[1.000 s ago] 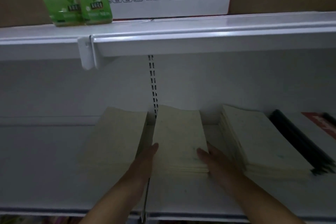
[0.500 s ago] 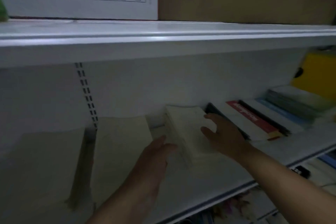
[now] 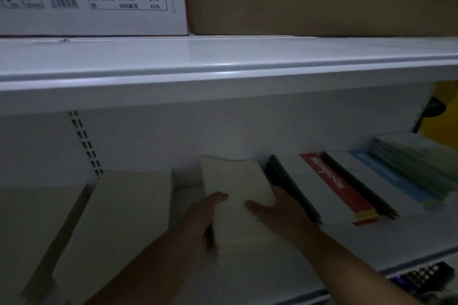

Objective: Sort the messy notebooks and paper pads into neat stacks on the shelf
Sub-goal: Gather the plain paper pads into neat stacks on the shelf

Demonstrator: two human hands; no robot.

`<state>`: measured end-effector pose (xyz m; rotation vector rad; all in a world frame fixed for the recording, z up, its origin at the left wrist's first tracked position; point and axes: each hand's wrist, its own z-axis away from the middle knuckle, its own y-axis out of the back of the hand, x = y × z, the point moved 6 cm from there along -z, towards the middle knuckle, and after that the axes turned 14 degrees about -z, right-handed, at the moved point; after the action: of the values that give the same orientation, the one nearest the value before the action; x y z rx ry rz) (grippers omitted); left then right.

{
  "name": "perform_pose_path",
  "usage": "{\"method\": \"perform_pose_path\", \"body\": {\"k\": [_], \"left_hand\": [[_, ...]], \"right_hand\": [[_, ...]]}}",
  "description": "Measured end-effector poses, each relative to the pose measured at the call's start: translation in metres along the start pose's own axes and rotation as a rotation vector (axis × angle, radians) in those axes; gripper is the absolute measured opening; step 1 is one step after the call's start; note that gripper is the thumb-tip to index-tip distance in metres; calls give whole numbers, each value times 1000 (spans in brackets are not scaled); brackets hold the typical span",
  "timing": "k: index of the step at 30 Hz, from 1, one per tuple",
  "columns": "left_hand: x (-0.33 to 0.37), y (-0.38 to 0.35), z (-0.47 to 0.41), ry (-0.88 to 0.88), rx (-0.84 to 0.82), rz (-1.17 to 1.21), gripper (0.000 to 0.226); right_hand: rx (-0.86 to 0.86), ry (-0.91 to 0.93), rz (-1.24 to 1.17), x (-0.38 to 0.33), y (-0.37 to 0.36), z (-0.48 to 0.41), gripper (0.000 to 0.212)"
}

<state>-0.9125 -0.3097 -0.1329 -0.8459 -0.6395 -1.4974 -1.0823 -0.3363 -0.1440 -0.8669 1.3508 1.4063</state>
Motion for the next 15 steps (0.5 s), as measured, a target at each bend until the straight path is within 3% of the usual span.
{"method": "perform_pose_path", "body": {"k": [6, 11, 15], "left_hand": [[11, -3, -9, -17, 34, 63, 36], [17, -6, -9, -46, 96, -53, 16], [2, -6, -3, -69, 141, -84, 14]], "right_hand": [[19, 77, -32, 9, 0, -7, 68], [-25, 77, -75, 9, 1, -13, 69], [-85, 77, -38, 15, 2, -8, 96]]}}
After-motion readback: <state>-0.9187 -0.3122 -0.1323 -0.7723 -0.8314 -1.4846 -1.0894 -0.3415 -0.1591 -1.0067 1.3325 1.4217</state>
